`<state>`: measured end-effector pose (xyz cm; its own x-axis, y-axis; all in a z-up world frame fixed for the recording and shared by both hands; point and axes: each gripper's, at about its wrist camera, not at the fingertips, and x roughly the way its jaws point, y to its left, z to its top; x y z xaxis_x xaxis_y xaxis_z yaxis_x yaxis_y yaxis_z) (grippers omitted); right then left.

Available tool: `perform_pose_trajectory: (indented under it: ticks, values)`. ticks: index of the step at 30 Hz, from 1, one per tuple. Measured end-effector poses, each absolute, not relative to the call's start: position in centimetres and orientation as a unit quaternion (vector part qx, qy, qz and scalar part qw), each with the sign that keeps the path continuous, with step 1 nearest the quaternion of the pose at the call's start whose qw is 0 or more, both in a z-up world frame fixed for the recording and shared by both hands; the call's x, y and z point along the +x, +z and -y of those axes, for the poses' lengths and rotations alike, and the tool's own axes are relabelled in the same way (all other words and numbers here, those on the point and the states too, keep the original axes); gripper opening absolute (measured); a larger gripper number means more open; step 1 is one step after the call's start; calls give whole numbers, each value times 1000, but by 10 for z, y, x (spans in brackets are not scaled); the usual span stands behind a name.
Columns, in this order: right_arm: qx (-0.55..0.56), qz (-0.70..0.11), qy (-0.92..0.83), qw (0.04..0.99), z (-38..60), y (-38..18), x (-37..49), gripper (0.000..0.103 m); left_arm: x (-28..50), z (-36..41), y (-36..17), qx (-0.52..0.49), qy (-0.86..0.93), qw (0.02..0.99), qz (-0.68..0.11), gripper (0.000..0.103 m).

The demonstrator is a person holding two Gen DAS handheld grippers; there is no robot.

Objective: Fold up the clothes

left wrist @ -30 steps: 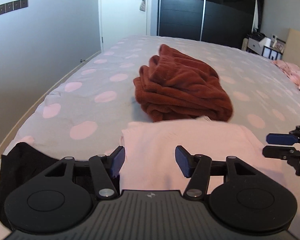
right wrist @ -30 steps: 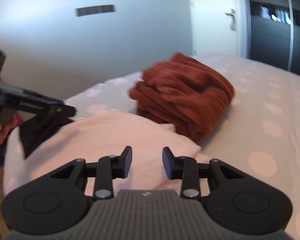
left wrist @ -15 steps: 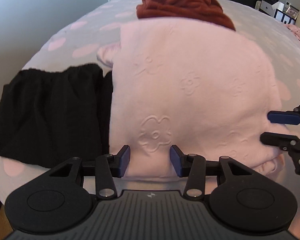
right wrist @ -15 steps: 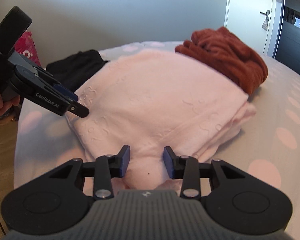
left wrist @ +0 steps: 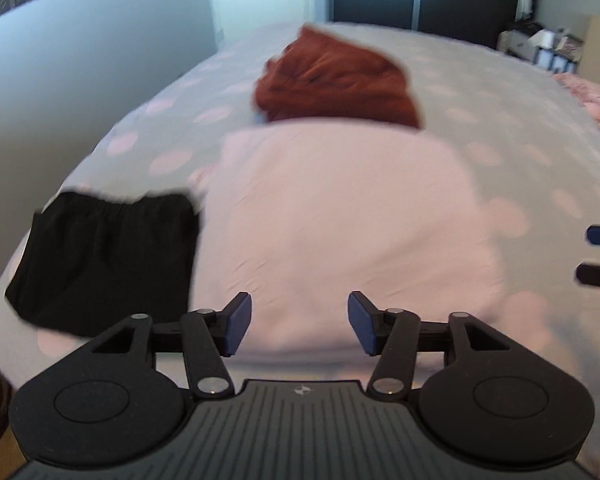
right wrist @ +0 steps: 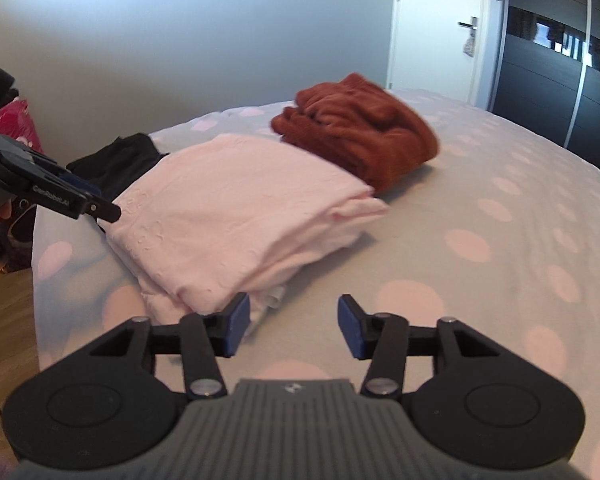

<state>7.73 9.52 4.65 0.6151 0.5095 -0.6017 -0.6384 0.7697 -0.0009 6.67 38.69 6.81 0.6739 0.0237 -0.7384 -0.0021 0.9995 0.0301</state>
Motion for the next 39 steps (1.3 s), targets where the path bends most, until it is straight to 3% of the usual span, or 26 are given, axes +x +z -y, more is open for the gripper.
perform_pose_trajectory:
  ticks: [7, 9, 14, 18, 28, 39]
  values:
    - [-86, -279, 265, 919, -11, 101, 42, 71, 75, -270, 167, 74, -75, 949, -299, 72]
    - [-82, -266, 247, 928, 15, 115, 30, 89, 68, -233, 190, 101, -91, 956, -258, 76]
    - [-66, -257, 211, 941, 77, 134, -2, 91, 43, -150, 211, 115, -120, 965, -202, 80]
    - [-77, -240, 181, 951, 121, 134, -28, 100, 21, -96, 204, 91, -133, 968, -191, 81]
    - [-54, -237, 66, 968, 200, 117, -67, 101, -37, -11, 157, -22, -110, 972, -207, 81]
    - [-9, -245, -30, 969, 235, 82, -87, 102, -55, 30, 84, 26, -94, 961, -260, 82]
